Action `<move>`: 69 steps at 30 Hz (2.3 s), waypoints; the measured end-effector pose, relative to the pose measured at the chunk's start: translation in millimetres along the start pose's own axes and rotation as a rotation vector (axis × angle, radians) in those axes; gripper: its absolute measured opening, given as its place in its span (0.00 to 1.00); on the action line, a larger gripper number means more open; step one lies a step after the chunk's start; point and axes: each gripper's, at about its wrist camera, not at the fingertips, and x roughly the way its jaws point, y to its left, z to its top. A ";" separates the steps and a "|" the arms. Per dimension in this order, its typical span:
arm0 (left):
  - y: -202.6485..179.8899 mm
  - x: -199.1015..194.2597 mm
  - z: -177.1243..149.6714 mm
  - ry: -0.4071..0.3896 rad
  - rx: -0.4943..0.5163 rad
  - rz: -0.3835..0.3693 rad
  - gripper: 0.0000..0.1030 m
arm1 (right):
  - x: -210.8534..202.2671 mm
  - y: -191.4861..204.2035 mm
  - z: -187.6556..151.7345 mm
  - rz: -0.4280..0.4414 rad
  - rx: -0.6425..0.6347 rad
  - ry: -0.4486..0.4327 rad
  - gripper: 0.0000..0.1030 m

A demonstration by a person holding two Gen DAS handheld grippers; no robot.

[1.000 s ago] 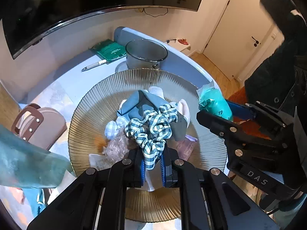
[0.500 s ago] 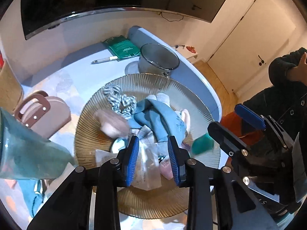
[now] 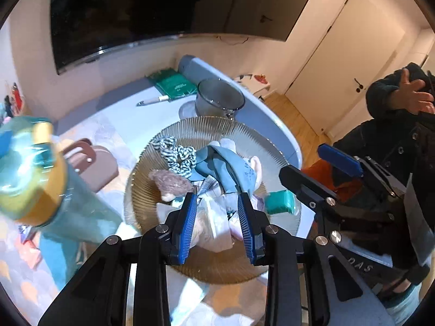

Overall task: Organize soft objects
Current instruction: 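Open both tools to drop the scrunchie and pouch onto the plate, then move both open tools back over the bed toward the remaining items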

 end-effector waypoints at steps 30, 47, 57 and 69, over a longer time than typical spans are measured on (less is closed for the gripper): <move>158.1 -196.8 -117.1 -0.214 -0.255 0.144 0.32 | -51.3 254.6 19.2 0.214 -0.275 -0.029 0.72; 251.0 -150.5 -195.2 -0.055 -0.502 0.221 0.56 | 35.3 314.5 -59.9 0.475 -0.320 0.167 0.73; 279.0 -80.7 -154.5 -0.046 -0.537 0.240 0.62 | 70.6 301.7 -90.4 0.374 -0.424 0.136 0.77; 288.9 -13.0 -115.4 -0.006 -0.527 0.346 0.57 | 103.2 332.3 -99.3 0.130 -0.824 -0.047 0.78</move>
